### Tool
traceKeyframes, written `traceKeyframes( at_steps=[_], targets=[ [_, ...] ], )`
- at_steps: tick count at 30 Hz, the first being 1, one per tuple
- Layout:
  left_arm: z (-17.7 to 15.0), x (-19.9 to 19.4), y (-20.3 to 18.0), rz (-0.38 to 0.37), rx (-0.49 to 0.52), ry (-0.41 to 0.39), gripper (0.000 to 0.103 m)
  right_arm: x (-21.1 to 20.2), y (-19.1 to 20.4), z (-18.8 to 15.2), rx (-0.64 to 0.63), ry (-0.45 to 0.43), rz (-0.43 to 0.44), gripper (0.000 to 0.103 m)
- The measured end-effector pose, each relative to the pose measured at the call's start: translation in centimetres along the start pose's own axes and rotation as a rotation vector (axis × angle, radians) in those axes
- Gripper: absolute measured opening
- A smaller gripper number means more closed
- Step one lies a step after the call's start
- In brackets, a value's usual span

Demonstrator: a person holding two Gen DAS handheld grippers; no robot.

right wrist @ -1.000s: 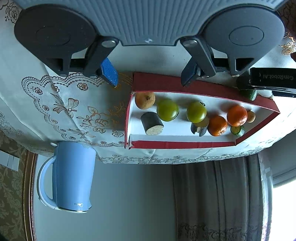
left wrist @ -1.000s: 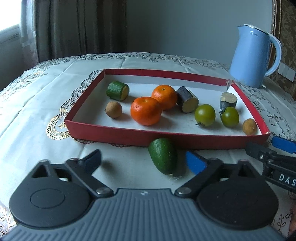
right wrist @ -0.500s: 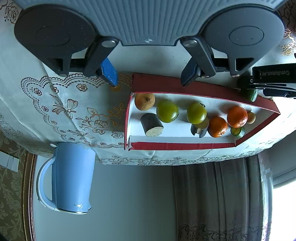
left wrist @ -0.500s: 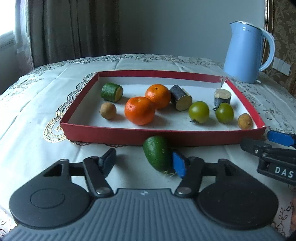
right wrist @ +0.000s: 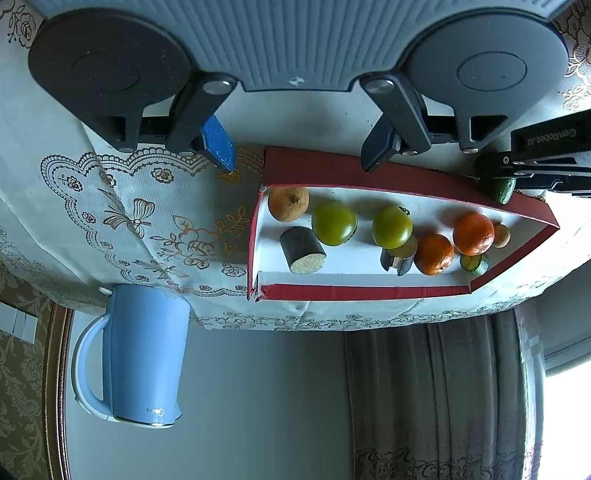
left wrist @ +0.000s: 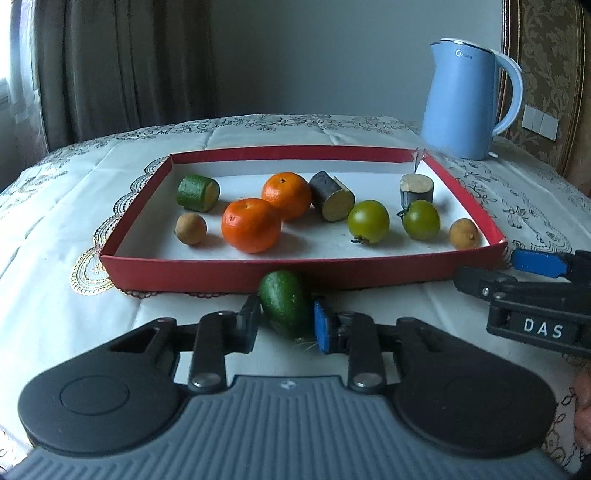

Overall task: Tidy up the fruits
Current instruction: 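Grasp the green avocado with the left tool, then carry the avocado into the red tray and lower it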

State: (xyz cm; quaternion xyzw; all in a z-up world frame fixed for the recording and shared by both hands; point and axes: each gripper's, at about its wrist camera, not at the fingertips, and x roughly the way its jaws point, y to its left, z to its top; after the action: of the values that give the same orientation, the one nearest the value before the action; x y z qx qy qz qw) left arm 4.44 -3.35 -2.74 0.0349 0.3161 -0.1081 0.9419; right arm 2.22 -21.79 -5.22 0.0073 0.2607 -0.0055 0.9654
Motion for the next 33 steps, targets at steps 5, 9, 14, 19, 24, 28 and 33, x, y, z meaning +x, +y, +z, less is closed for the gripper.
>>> traceKeyframes(
  at_steps=[5,9,14,19,24,28,33],
  targets=[
    [0.0,-1.6,0.3,0.004,0.019,-0.043,0.027,0.0,0.0,0.0,0.000,0.000,0.000,0.075],
    [0.8,-2.9,1.1,0.005,-0.004,-0.077,0.027,0.0,0.0,0.0,0.001,0.001,0.000,0.075],
    [2.1,-2.9,2.2,0.038,-0.019,-0.104,0.027,-0.1,0.0,0.0,0.001,0.002,0.000,0.075],
    [3.3,-1.4,3.4,0.070,-0.038,-0.095,0.027,0.0,0.0,0.0,0.000,0.002,0.000,0.075],
    [3.8,0.5,4.8,0.081,-0.086,-0.062,0.027,0.0,0.0,-0.1,-0.001,0.008,-0.001,0.075],
    [3.7,1.8,5.3,0.084,-0.107,-0.037,0.027,0.1,0.1,-0.1,-0.003,0.012,0.000,0.075],
    [3.8,2.3,5.4,0.090,-0.105,-0.044,0.027,0.3,0.1,0.0,-0.004,0.017,0.001,0.075]
  ],
)
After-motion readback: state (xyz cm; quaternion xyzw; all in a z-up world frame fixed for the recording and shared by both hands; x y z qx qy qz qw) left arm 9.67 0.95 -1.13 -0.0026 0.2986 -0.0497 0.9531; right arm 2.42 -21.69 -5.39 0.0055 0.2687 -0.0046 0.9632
